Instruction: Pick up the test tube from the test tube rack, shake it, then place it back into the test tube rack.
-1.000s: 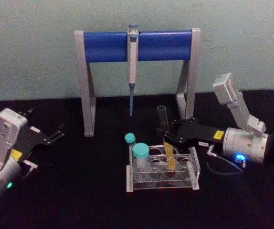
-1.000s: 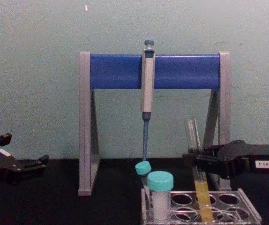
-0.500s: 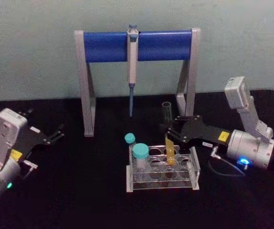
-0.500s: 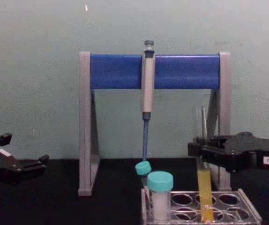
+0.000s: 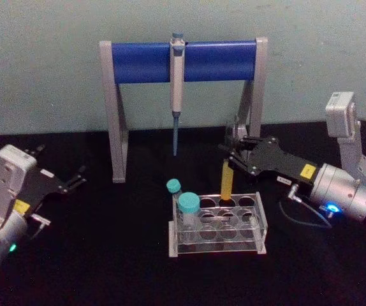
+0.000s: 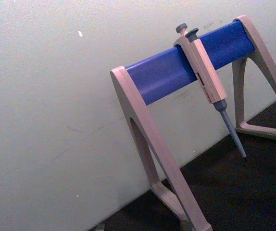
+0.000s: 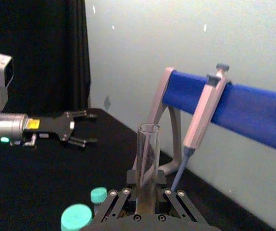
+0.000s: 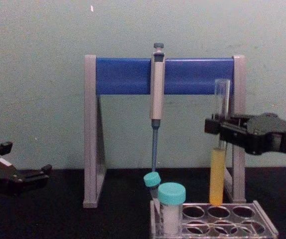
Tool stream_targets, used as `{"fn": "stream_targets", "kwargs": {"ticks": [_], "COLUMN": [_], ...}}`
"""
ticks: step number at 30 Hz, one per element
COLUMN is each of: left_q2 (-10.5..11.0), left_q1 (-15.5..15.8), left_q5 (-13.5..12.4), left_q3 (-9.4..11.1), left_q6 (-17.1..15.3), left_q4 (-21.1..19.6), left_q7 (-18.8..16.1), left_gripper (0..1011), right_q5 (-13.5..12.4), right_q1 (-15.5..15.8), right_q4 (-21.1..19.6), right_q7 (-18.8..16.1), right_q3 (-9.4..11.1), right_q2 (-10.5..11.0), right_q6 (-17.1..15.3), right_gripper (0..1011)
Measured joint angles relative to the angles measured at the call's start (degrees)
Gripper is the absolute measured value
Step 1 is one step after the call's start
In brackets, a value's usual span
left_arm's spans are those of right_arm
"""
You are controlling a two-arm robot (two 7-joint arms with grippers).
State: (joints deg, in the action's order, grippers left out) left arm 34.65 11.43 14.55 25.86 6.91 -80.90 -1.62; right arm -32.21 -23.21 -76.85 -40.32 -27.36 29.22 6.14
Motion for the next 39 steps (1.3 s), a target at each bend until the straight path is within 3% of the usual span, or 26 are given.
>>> {"fn": "stream_targets", "kwargs": {"ticks": [17, 25, 32, 39], "left_q2": [0.0, 0.0, 0.0, 0.0], "left_q1": [0.0, 0.0, 0.0, 0.0], "left_q5": [0.0, 0.0, 0.0, 0.0], "left_q3": [0.0, 0.0, 0.0, 0.0], "left_q6": [0.0, 0.0, 0.0, 0.0], "left_q4": [0.0, 0.0, 0.0, 0.0], "left_q7": [0.0, 0.0, 0.0, 0.0], "left_gripper": [1010, 1010, 1010, 1010], "right_q5": [-0.57, 0.01, 1.08, 1.31], "right_q1": [-3.18, -3.6, -1.69, 2.85], "right_q4": [2.01, 2.69, 0.48, -5.46], "right_q7": [-0.22, 0.26, 2.91, 5.18], "right_q3": [0.71, 0.61, 2.06, 4.06], "right_q2": [-3.0, -3.28, -1.58, 1.71], "right_q6": [1.5, 1.59, 1.44, -1.22], "right_gripper": [230, 232, 230, 232]}}
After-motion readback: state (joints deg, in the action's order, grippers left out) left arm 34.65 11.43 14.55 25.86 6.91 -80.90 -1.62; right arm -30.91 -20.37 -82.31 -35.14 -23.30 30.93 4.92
